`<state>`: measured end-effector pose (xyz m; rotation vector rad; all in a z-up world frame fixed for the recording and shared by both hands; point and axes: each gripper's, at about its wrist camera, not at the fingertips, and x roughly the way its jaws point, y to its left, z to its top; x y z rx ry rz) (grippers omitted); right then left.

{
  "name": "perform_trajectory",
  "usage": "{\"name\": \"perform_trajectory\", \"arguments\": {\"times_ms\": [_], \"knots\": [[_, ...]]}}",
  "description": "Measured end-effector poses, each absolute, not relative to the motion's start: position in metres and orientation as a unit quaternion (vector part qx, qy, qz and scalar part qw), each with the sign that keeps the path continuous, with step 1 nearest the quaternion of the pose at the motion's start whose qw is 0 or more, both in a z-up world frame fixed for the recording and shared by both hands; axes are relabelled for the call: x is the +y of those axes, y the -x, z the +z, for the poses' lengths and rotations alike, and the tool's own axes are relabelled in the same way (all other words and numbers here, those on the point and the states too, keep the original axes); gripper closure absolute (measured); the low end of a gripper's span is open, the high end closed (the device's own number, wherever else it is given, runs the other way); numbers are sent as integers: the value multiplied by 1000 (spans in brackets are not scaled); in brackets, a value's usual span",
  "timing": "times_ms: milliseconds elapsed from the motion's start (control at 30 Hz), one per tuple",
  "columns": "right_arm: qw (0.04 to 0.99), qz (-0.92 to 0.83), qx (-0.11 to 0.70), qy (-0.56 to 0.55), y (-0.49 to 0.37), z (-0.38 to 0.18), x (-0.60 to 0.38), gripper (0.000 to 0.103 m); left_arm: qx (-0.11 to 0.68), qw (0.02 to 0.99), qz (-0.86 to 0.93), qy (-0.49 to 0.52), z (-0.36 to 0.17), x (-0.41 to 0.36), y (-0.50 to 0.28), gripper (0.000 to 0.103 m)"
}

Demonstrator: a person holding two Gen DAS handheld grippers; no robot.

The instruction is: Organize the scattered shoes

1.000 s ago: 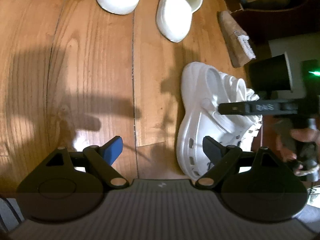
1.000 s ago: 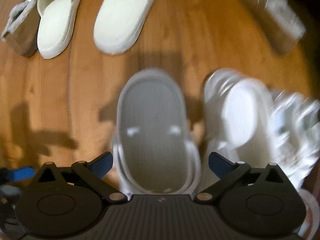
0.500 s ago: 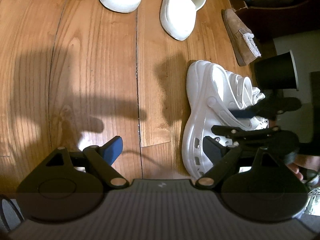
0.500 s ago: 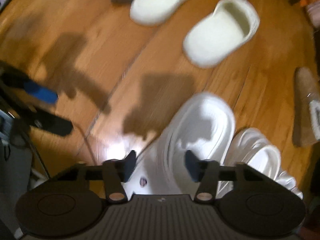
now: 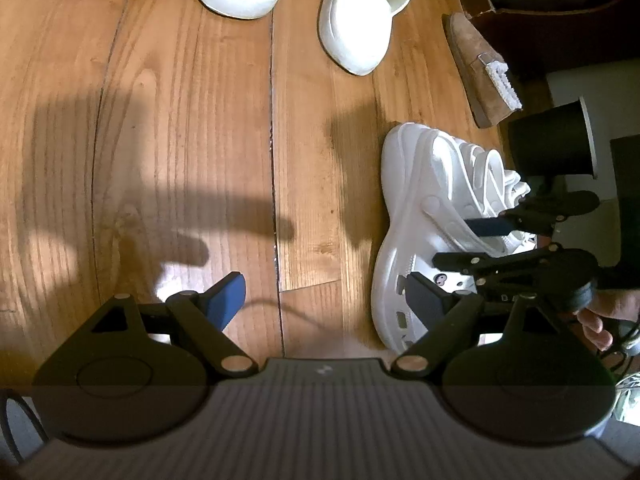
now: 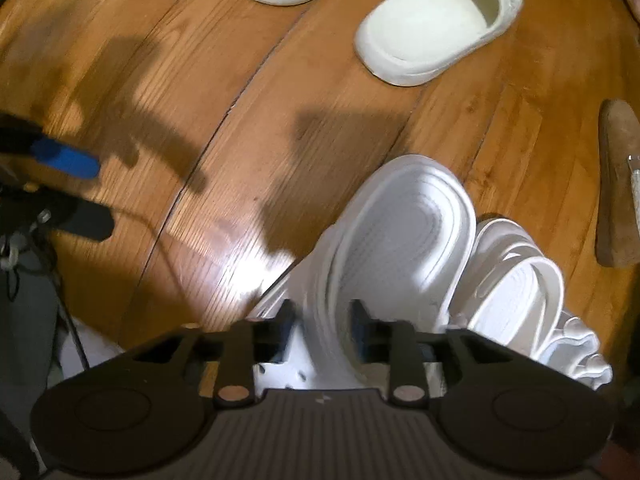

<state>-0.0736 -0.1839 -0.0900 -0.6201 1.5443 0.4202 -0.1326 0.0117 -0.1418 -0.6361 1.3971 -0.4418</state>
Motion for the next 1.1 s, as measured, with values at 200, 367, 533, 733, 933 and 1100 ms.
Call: {"name": "perform_trajectory", "arguments": {"times_ms": [200,367,533,733,933,1100], "knots": [[713,203,630,233,72,-57,-176,19,625,701,-195,282,-142,12,132,16],[727,206,629,183,72,-53,-171,19,631,704,-183,270,-146,11,131,16],[724,204,638,162,76,-56,-173,19,628,713,-174,258,-145,10,131,16],[751,194,616,141,77,-41,-185,19,619,720,-187,252,-142,4,132,16],[801,173,563,103,74,-9,-219,28,612,735,-190,223,-142,-14,131,16],[865,140,480,43,47,35,-281,40,614,732,-200,219,-132,-37,119,16]]}}
